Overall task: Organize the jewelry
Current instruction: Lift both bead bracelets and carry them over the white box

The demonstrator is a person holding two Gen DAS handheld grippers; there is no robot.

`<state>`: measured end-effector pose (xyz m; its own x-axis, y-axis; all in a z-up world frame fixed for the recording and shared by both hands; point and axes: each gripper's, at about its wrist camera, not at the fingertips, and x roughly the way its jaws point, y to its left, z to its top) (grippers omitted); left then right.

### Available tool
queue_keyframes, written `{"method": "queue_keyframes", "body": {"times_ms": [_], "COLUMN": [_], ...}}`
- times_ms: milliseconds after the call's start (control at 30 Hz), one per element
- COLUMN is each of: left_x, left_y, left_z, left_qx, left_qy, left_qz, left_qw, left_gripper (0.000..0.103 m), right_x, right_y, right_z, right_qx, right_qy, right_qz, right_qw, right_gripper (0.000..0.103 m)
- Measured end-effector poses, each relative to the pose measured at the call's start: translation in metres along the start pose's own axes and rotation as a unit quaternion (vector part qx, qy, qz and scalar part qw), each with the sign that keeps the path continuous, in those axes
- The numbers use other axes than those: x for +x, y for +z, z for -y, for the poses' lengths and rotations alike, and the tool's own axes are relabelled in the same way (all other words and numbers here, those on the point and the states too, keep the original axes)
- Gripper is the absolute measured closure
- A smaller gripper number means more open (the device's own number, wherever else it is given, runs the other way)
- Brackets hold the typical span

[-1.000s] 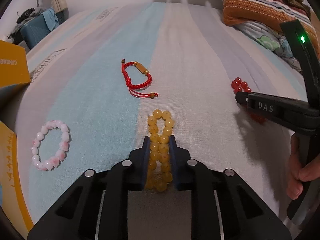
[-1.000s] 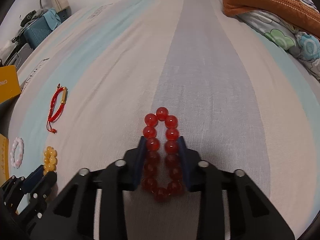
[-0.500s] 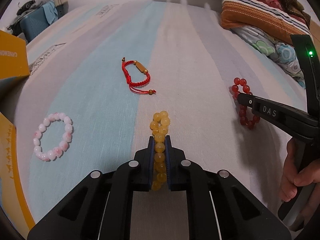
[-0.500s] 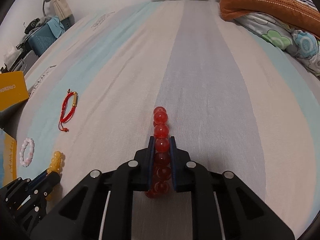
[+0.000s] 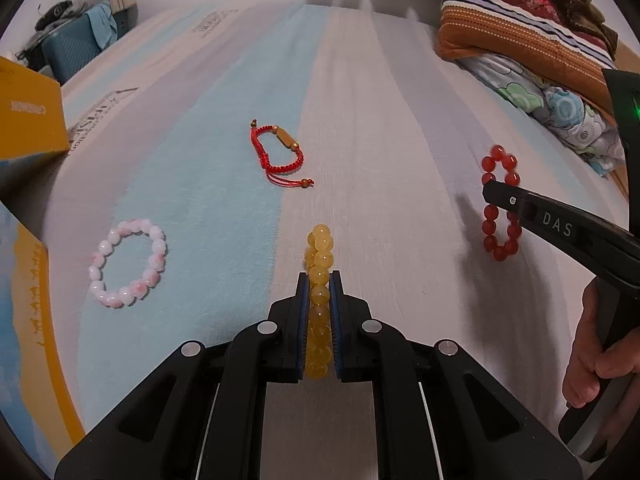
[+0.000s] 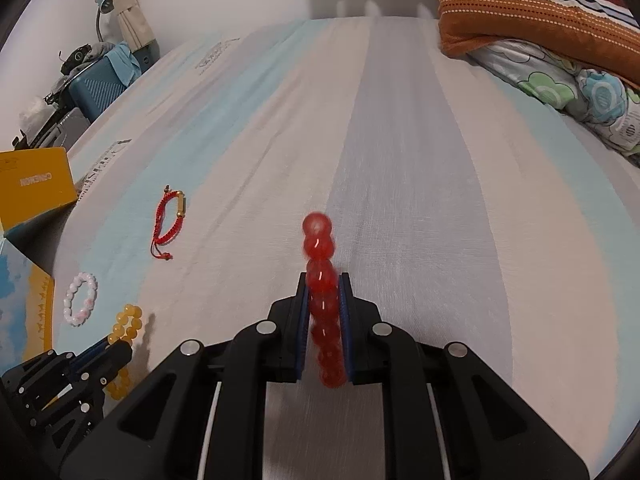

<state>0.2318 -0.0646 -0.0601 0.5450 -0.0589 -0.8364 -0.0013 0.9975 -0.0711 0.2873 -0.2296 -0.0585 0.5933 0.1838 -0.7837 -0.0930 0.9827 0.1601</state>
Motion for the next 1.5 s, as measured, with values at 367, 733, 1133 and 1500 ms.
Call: {"method": "queue_keyframes", "body": {"times_ms": [367, 733, 1133, 1500], "left_x": [-0.031, -0.066, -0.11, -0.144], "left_y": [-0.005, -0.012, -0.017, -0.024], "left_z": [-0.004, -0.011, -0.033, -0.053], "left_qx": [0.002, 0.011, 0.01, 0.007], "left_qy": [-0.007, 0.0, 0.016, 0.018], "left_qz": [0.005, 0.008, 0.014, 0.023], "left_qw": [1.0, 0.9999, 0.9997, 0.9996], "left_gripper": [0.094, 0.094, 0.094, 0.094], "right_x": [-0.032, -0.075, -0.116, -0.147], "right_y": [-0.012, -0.027, -0.044, -0.059], "right_z": [0.003, -0.001, -0.017, -0.041], "right_qx": [0.008, 0.007, 0.006, 0.002], "right_qy": [-0.008, -0.02, -0.025, -0.024], "right_qz": [0.01, 0.024, 0.042, 0.05], "right_qw": [1.0, 0.999, 0.999, 0.998], "right_gripper": [0.09, 0.09, 0.09, 0.09]}}
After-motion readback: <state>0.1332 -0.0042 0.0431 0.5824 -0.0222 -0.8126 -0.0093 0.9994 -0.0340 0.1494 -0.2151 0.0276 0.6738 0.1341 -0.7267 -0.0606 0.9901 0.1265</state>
